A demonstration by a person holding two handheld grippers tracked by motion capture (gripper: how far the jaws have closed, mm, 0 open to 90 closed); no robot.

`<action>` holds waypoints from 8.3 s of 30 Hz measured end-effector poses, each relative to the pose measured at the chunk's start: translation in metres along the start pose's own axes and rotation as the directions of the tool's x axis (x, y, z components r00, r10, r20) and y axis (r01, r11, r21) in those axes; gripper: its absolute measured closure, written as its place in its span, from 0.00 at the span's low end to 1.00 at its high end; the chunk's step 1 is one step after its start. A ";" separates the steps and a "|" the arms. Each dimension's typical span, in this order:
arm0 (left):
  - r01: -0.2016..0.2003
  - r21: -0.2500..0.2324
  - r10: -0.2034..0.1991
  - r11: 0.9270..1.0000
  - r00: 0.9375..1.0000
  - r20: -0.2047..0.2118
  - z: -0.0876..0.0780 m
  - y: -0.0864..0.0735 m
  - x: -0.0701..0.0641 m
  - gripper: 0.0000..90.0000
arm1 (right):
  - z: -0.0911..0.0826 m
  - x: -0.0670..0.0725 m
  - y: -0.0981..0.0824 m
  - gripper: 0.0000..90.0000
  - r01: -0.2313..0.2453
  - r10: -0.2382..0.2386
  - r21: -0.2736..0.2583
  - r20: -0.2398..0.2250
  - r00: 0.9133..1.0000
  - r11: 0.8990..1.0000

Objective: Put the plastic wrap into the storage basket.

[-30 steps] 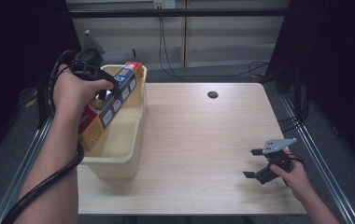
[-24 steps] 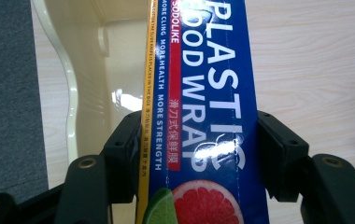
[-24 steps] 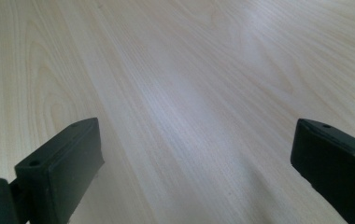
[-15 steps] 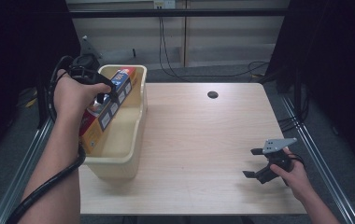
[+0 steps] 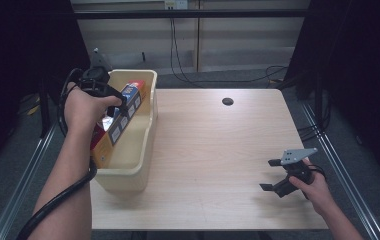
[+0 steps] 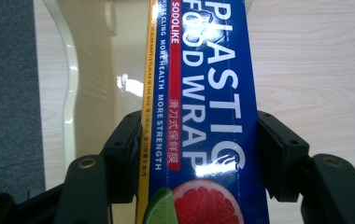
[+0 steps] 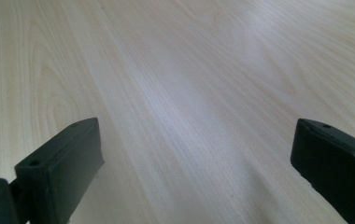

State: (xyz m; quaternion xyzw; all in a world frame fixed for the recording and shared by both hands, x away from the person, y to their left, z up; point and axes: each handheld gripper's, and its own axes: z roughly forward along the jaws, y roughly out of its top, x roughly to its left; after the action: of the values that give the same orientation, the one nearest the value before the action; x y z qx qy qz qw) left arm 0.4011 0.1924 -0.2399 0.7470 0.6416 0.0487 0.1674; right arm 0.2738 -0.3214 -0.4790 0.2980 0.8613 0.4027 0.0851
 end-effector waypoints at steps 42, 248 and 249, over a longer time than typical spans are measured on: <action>0.046 0.054 -0.046 0.997 0.999 -0.012 0.041 -0.005 0.003 0.45 | 0.001 0.001 0.001 0.02 0.004 -0.004 0.002 -0.006 1.000 1.000; -0.269 -0.092 0.284 0.959 0.927 0.244 0.140 -0.012 -0.114 0.10 | 0.003 0.001 -0.001 0.02 0.018 -0.018 0.009 0.000 1.000 1.000; -0.273 -0.091 0.288 0.958 0.926 0.243 0.141 -0.013 -0.115 0.10 | 0.003 0.001 -0.001 0.02 0.019 -0.019 0.010 0.000 1.000 1.000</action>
State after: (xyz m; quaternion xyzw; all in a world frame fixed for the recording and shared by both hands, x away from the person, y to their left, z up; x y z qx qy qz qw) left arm 0.4096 0.0559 -0.3598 0.8260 0.4999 -0.0061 0.2603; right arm 0.2739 -0.3197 -0.4815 0.2904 0.8659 0.3978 0.0874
